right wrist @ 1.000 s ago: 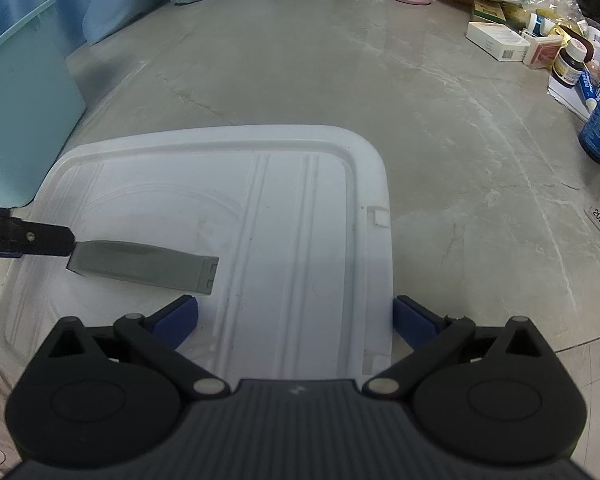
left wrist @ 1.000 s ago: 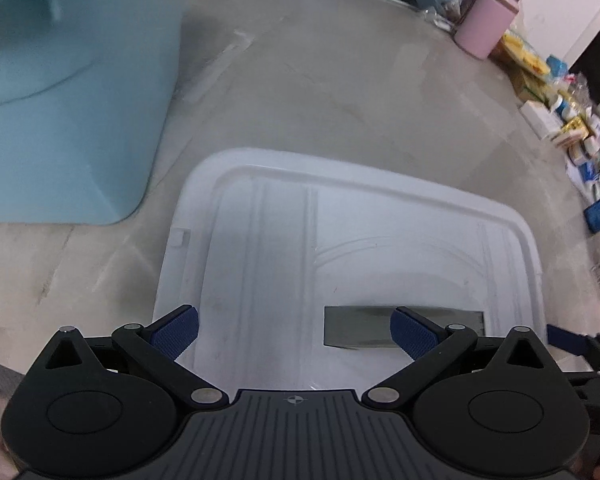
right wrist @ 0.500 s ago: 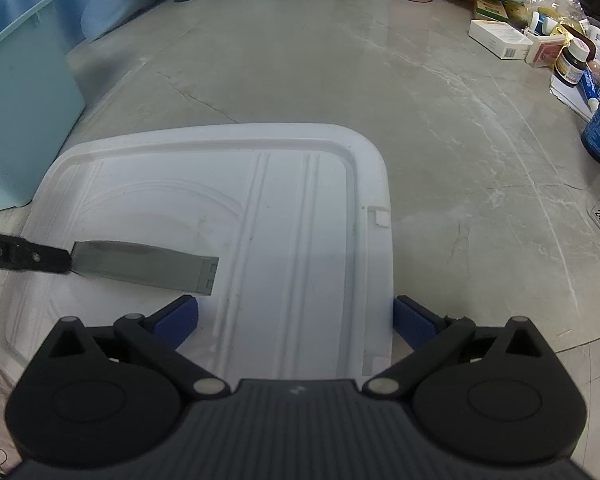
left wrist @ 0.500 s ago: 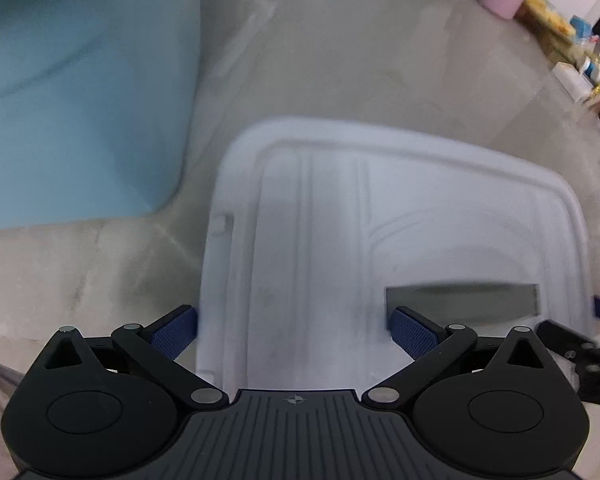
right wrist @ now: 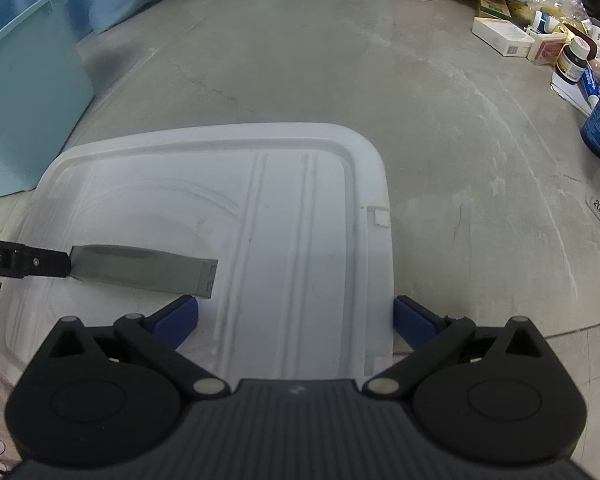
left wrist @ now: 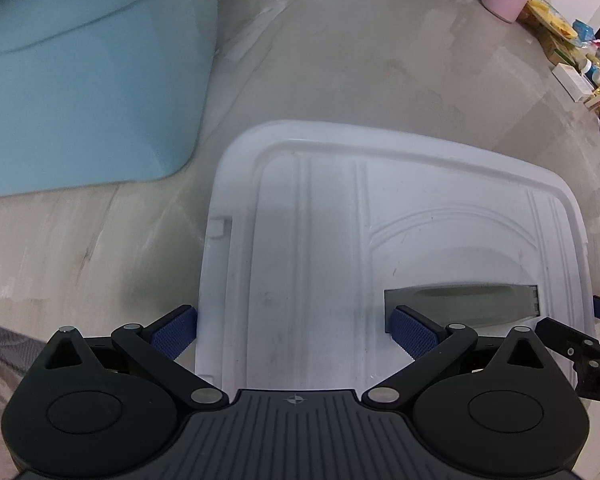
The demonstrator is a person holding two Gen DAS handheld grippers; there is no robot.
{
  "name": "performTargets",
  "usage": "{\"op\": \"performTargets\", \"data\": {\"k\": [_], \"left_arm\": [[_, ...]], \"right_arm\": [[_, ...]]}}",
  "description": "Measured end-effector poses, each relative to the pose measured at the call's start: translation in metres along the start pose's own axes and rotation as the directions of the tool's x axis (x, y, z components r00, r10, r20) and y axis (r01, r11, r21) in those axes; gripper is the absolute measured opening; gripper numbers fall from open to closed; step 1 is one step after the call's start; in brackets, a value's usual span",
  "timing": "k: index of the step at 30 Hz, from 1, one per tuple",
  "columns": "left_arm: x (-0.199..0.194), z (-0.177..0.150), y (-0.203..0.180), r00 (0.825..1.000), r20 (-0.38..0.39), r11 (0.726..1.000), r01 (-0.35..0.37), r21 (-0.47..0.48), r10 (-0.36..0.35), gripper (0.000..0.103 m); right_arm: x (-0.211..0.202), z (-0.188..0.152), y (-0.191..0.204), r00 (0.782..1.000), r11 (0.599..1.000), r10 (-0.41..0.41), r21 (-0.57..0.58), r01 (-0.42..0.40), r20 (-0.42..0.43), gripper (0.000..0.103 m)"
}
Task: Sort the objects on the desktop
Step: 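Lower the left gripper onto the lid's grey handle slot, then grip the white lid's rim with both grippers and lift it off the table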
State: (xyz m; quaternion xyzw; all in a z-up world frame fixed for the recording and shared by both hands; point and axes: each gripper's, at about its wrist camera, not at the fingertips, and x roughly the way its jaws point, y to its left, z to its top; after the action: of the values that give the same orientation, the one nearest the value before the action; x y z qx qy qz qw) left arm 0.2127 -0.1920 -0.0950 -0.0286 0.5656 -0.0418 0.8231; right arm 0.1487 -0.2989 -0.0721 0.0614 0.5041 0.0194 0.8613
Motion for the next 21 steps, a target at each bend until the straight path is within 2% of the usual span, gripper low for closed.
{"op": "performTargets", "data": {"k": [13, 17, 21], "left_arm": [[-0.006, -0.014, 0.003, 1.000, -0.005, 1.000, -0.004, 0.000, 0.004, 0.103], [-0.007, -0.014, 0.004, 1.000, -0.010, 1.000, -0.004, 0.001, 0.004, 0.103], [-0.005, -0.013, 0.004, 1.000, -0.011, 1.000, 0.000, 0.012, 0.000, 0.103]], "right_arm": [[-0.005, -0.009, 0.005, 1.000, 1.000, -0.003, 0.014, 0.004, -0.022, 0.103], [-0.006, -0.006, -0.001, 0.998, 0.998, 0.002, 0.057, 0.002, -0.068, 0.103], [-0.013, -0.014, -0.024, 0.991, 0.988, 0.076, 0.144, -0.060, -0.110, 0.103]]}}
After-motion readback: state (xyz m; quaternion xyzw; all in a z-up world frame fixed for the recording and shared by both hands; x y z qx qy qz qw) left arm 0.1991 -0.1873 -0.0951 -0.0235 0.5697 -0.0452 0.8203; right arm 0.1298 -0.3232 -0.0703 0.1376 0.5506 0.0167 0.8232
